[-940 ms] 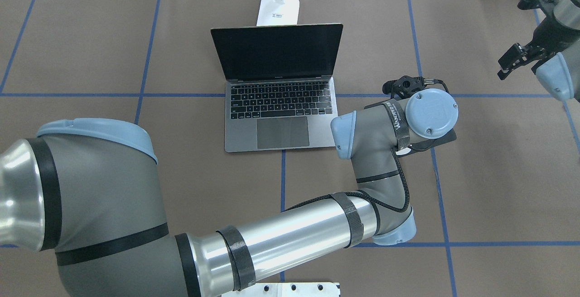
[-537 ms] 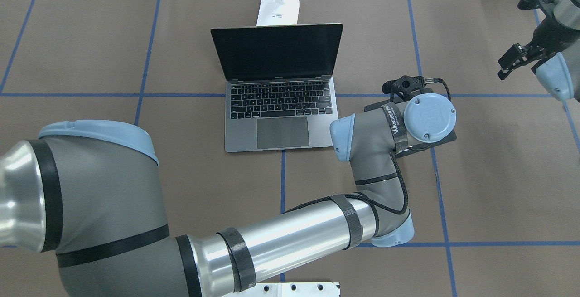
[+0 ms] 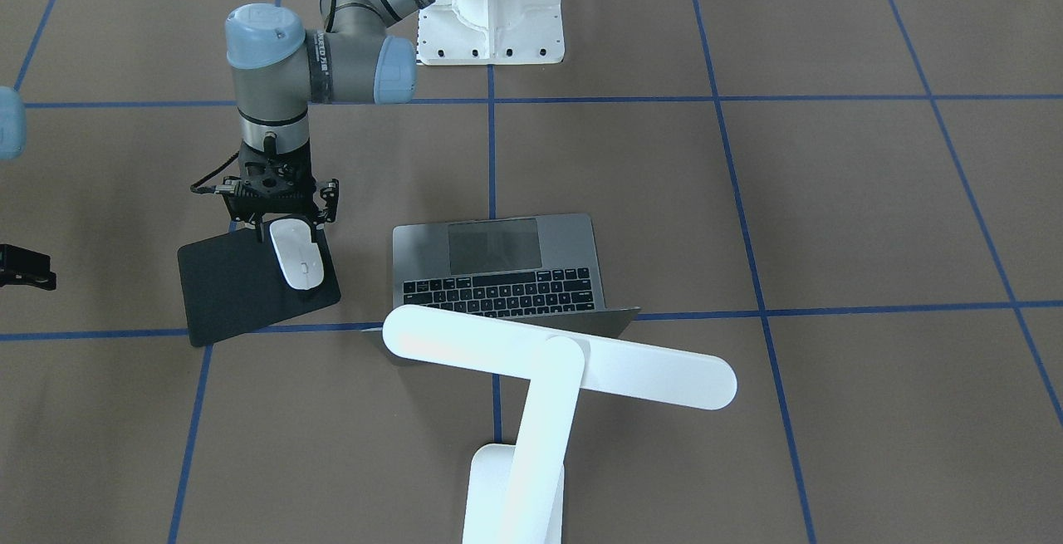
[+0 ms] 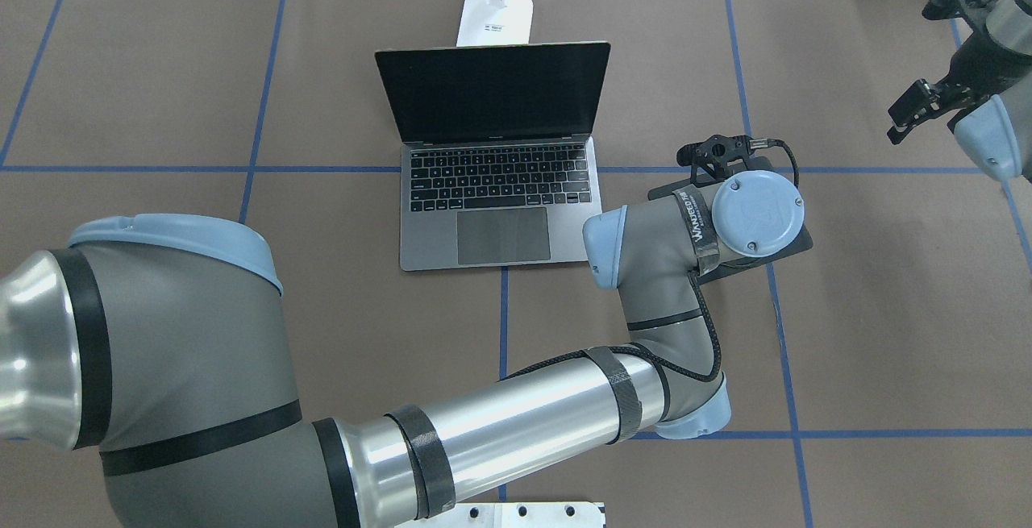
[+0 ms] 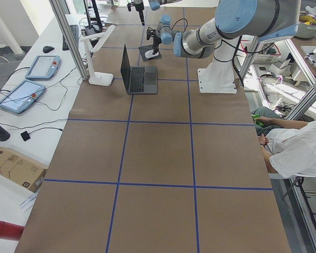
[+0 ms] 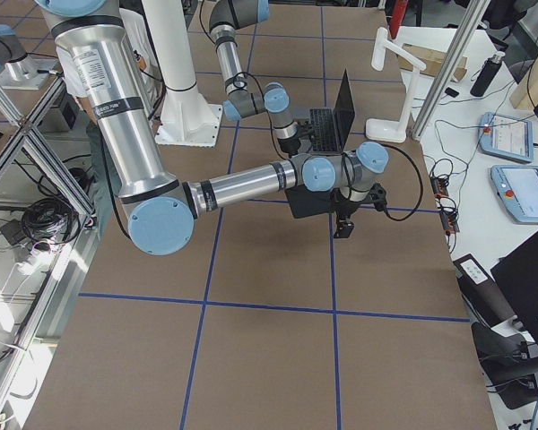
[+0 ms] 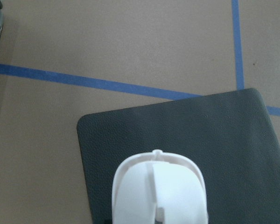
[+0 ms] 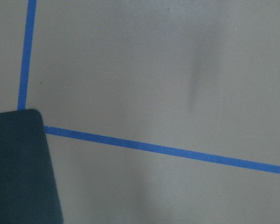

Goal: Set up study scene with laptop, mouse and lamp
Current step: 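Lower the white mouse with the left gripper onto the grey mouse pad, then release the mouse and withdraw the left gripper away from the table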

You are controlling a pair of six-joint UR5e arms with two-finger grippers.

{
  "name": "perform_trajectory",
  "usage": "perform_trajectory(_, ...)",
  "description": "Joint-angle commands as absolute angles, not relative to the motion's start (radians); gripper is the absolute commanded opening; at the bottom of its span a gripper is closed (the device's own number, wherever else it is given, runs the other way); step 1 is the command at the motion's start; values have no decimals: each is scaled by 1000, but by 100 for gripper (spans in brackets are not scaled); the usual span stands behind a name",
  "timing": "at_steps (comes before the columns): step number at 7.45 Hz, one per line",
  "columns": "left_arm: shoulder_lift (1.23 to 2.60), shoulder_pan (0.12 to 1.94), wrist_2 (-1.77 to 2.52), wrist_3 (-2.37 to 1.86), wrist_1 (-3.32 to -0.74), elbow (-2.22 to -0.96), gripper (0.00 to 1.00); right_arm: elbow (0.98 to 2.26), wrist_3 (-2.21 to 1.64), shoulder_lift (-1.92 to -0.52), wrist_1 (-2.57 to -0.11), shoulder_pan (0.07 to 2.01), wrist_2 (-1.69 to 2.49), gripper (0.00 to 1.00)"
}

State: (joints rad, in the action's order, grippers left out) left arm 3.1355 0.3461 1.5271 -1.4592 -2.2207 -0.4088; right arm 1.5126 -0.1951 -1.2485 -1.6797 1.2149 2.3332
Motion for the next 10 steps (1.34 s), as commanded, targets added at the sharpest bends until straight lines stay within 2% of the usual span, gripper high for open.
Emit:
perform_trajectory(1, 3135, 348, 1526, -1460, -2236, -410, 88, 1513, -195, -1247, -1680, 1215, 2333, 99)
perform_trajectory(3, 3135, 357, 1540, -1451, -2229, -435, 88, 1514, -195, -1244, -1678, 1215, 2333, 99)
perform_trajectory(4, 3129, 386, 1587, -1448, -2176, -489, 88, 1514, -196, -1241, -1678, 1215, 2333, 99)
perform_trajectory(5, 3097, 428, 1679, -1447, -2022, -620, 88, 1514, -196, -1241, -1678, 1215, 2332, 99)
perform_trajectory(7, 2856, 468, 1787, -1369, -1846, -1008, 88, 1517, -192, -1246, -1678, 1230, 2332, 99)
perform_trajectory(9, 2689, 585, 1950, -1220, -1744, -1212, 88, 1525, -198, -1247, -1678, 1256, 2332, 99)
perform_trajectory(10, 2534, 657, 2047, -1141, -1717, -1367, 88, 1525, -199, -1247, -1678, 1262, 2332, 99)
